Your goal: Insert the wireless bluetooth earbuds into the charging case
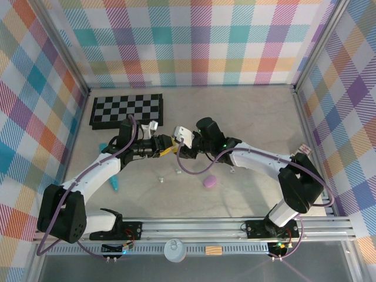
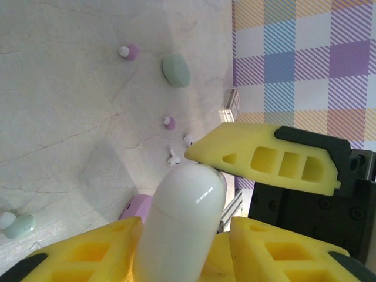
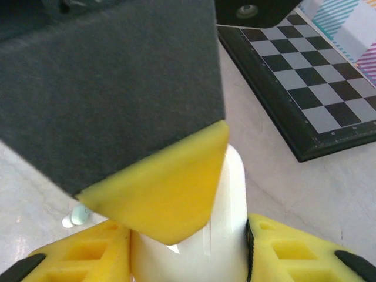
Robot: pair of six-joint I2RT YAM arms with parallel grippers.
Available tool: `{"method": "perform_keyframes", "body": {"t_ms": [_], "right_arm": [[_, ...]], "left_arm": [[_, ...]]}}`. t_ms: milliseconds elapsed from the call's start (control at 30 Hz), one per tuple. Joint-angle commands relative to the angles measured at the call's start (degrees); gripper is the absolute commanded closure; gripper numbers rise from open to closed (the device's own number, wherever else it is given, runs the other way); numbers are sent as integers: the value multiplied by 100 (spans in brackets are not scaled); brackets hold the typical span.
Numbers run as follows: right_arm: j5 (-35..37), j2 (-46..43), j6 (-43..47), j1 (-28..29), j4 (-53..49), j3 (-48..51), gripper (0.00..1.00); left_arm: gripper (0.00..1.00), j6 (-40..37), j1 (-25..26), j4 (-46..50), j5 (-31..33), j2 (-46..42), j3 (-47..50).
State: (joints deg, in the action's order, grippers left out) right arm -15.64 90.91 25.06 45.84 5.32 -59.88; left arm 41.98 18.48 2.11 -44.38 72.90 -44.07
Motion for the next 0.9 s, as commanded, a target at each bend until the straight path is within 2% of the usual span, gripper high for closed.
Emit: {"method": "perform_keyframes", "body": {"t_ms": [0,33,200,233,333,367,433,500,667,767,867], "right_arm": [[-316,-205,-88,37,121,79,57],[-332,-210,-86,38,127,90,58],[-368,-219,-183,4,56,56,56],[-375,-240,-215,4,58,62,50],[-483,-403,-331,-65,142,145,23],[-600,-498,-403,-126,143,181,17],[-1053,-721,-526,-302,101,267,12],[-1534,-952,-713,-513,92,363,11],[-2547,-1503,-1710,-1080,586,709,11],[-2647,-1735,-2408,-1254,1137,934,11],[-2661,-1823,-2772,-1340,1371,996,12]], "left_arm": [[66,-76,49,-207,-172,-98,-182],[71,-52,50,-219,-192,-101,-188],[80,-80,50,-495,-289,-275,-123],[83,-128,50,-556,-312,-320,-115],[89,-394,50,-865,-282,-515,-7],[90,-541,50,-1058,-245,-607,59],[95,-933,50,-1476,-221,-799,213],[95,-1341,51,-2048,-175,-993,449],[95,-1818,68,-4390,107,-1155,1200],[92,-2158,94,-6190,148,-794,1592],[91,-2267,95,-7663,-265,-249,1666]]}}
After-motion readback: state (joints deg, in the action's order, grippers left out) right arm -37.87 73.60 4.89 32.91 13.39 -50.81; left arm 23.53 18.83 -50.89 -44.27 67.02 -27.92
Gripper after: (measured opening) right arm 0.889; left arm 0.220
